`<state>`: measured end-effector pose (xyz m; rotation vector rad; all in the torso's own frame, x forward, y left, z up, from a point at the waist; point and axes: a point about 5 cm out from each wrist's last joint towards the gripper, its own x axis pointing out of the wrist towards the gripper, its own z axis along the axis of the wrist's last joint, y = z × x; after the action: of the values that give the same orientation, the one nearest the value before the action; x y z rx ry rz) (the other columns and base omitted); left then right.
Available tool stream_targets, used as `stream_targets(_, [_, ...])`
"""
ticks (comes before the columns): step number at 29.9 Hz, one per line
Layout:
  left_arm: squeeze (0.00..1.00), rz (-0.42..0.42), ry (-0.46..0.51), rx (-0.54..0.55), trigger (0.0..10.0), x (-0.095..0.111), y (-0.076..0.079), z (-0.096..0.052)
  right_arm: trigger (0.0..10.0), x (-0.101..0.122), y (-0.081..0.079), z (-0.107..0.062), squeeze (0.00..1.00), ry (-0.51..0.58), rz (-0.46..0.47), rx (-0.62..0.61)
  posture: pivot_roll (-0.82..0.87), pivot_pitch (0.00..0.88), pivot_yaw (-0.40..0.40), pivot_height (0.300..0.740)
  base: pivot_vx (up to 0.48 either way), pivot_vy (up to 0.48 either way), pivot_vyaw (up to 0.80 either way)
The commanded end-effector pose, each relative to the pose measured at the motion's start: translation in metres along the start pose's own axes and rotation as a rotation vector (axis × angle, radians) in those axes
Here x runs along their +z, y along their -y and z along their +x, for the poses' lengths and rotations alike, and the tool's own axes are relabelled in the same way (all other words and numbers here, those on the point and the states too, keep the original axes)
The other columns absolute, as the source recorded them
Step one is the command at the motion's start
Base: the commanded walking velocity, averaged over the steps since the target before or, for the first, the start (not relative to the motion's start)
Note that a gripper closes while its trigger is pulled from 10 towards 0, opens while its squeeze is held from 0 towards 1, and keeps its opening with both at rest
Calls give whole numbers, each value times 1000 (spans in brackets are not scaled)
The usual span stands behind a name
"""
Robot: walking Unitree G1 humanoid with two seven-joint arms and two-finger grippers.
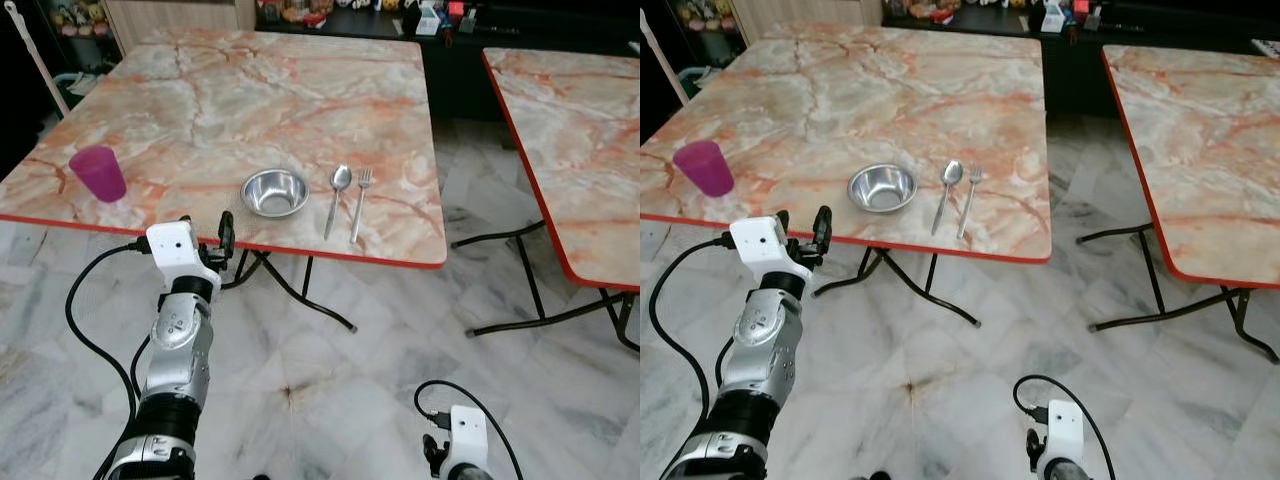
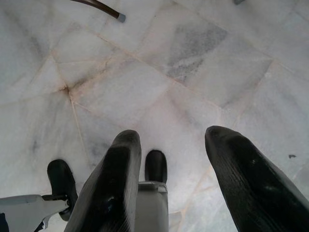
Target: Setting the table
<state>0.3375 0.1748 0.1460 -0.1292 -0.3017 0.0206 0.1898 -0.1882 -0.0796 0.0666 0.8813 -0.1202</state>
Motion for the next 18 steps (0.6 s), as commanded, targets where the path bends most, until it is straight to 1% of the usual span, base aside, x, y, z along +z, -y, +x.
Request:
stream_targets(1, [0,-14,20,-7,10000,6,2,4,10000,-5,0,-1,0,-21,10,-3,72,150,-35,740,375,0,0])
stream_targets(3, [0,-13,25,-6,10000,8,2,5,10000,-5,-1,-1,0,-27,28,-4,72,150,-35,740,371,0,-425])
stream_targets(4, [0,-14,29,-7,10000,10,2,5,10000,-5,-1,-1,0,-30,18,-4,72,150,-35,740,375,0,-525])
stream_targets(6, [0,-16,32,-6,10000,10,2,6,10000,-4,-1,-1,0,-14,-9,4,72,151,-36,740,368,0,0])
stream_targets(18, [0,-19,36,-8,10000,14,1,6,10000,-5,0,-1,0,-20,7,-6,74,158,-33,740,372,0,0])
